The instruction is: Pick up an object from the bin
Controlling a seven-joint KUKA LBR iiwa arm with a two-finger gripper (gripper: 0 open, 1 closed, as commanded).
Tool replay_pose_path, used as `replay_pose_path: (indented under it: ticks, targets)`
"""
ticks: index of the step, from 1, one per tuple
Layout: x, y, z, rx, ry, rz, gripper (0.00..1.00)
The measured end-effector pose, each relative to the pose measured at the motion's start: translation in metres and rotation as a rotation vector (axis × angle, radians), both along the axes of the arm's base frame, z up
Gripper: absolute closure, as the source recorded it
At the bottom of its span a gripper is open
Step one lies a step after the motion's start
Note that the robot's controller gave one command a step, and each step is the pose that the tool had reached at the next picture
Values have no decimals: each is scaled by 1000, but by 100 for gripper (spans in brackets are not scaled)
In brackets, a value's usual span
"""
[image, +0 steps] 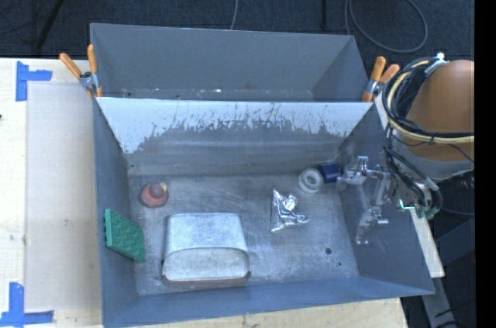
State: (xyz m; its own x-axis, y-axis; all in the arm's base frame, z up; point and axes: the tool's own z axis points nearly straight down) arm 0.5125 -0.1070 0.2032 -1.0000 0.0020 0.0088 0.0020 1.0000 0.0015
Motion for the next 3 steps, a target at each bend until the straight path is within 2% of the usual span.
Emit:
replay_pose_path:
  ticks: [1,2,3]
  targets:
    - [44,28,-129,0,-5,7,0]
    - [65,60,-130,-5,-9,-96,0]
    - [66,62,-129,-3,-10,-92,100]
